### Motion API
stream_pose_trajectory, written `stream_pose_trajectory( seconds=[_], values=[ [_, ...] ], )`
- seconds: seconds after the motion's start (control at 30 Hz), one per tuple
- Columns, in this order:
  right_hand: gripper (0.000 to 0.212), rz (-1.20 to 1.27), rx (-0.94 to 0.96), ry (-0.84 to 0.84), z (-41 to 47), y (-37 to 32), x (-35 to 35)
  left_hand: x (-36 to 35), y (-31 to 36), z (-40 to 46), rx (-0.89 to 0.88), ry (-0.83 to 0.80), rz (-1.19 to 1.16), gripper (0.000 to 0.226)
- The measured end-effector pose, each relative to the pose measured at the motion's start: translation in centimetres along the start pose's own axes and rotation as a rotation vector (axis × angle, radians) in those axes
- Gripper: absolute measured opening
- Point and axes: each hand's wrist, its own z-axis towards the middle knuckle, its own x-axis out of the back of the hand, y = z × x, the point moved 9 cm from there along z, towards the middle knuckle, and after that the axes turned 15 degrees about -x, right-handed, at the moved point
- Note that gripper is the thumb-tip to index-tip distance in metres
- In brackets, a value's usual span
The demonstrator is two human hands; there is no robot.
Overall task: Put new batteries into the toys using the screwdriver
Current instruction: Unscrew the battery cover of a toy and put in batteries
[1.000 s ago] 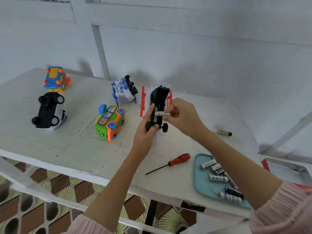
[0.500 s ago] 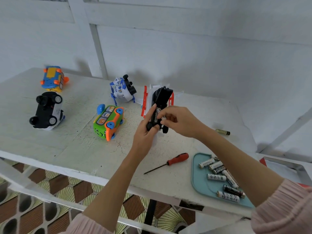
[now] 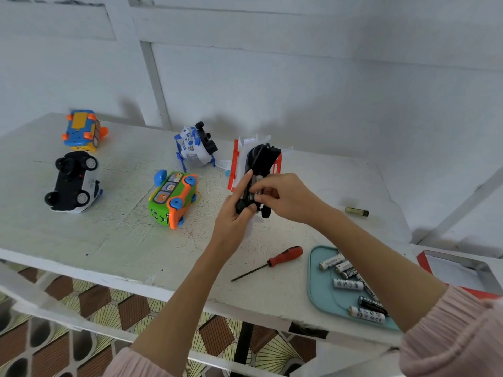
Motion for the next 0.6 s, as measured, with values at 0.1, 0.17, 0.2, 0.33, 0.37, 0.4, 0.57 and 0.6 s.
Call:
stream_pose_trajectory(
  seconds=[0.1,0.17,0.2,0.33,0.37,0.4,0.57,0.6],
  values=[
    [0.013,0.027,-0.024,0.018,0.2,0.2,0.2,-0.1,-0.1,0.0,0.004,-0.006,0.010,0.061],
    [0.012,0.026,-0.052,0.031,0.4,0.6,0.2,-0.1,0.0,0.1,0.003,-0.007,0.018,0.062],
    [0.011,0.020,-0.066,0.032,0.6,0.8,0.1,-0.1,0.0,0.1,0.003,-0.004,0.018,0.062],
    [0.010,0.015,-0.093,0.028,1.2,0.8,-0.2,0.1,0.1,0.3,0.013,0.030,0.009,0.066],
    [0.010,0.027,-0.098,0.022,1.3,0.8,-0.2,0.1,0.2,0.3,0.014,0.033,0.005,0.067],
    [0.011,0.049,-0.107,0.012,1.2,0.9,-0.2,0.1,0.3,0.3,0.012,0.034,0.003,0.067],
    [0.022,0.198,-0.154,-0.061,0.4,2.0,0.3,0.3,0.4,0.3,0.002,0.022,-0.009,0.066],
    [0.024,0.209,-0.160,-0.060,0.1,2.4,0.5,0.2,0.3,0.3,0.001,0.017,0.002,0.066]
  ],
)
